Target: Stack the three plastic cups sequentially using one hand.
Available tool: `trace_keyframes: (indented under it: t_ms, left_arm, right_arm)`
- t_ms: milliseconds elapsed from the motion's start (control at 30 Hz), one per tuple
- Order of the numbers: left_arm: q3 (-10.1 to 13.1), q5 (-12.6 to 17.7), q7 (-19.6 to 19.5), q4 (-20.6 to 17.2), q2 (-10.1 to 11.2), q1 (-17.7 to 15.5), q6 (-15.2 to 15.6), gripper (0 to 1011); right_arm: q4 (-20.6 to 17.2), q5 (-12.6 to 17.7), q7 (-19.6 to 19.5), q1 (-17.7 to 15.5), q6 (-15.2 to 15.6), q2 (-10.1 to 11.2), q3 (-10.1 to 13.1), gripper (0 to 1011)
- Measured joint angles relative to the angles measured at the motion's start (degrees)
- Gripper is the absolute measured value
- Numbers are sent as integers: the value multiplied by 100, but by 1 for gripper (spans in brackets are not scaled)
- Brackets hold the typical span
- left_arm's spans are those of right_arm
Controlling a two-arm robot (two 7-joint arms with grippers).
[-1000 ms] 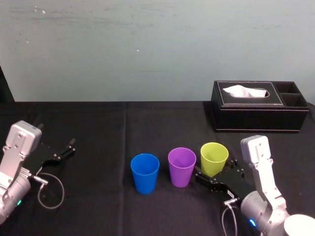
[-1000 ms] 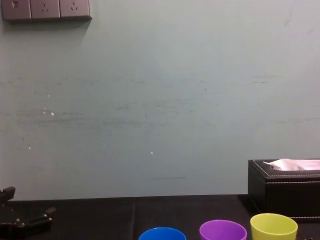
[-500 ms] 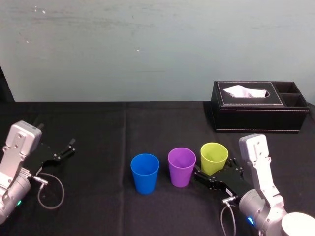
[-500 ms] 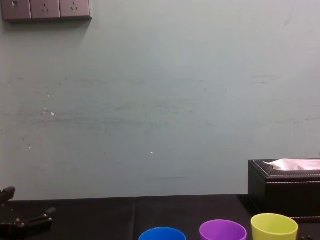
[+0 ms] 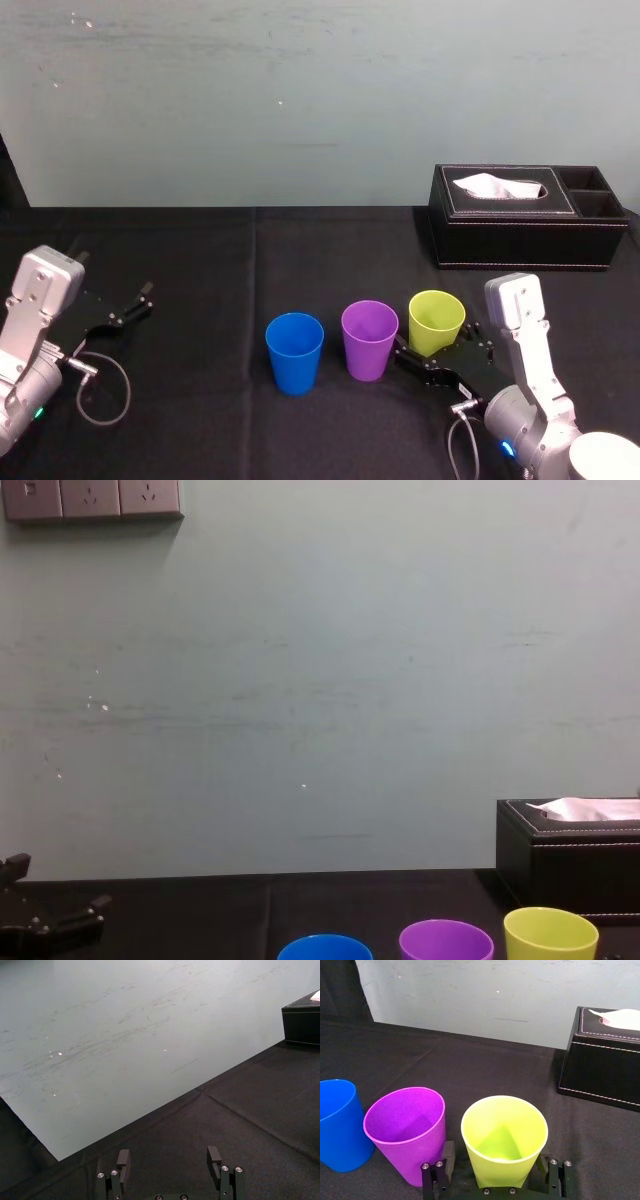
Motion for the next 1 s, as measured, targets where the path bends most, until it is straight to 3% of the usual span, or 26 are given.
trace_keyframes:
  t_ms: [600,700,1000]
  left_arm:
    - [0,0,0,0,0,0,0,1000]
    - [0,0,0,0,0,0,0,1000]
    - [0,0,0,0,0,0,0,1000]
  right_arm:
    - [30,-50,70,-6,-31,-54,43,994]
    - [28,-49,70,-6,-31,-53,42,964]
    - [23,-45,58,-7,-30,-49,35,726]
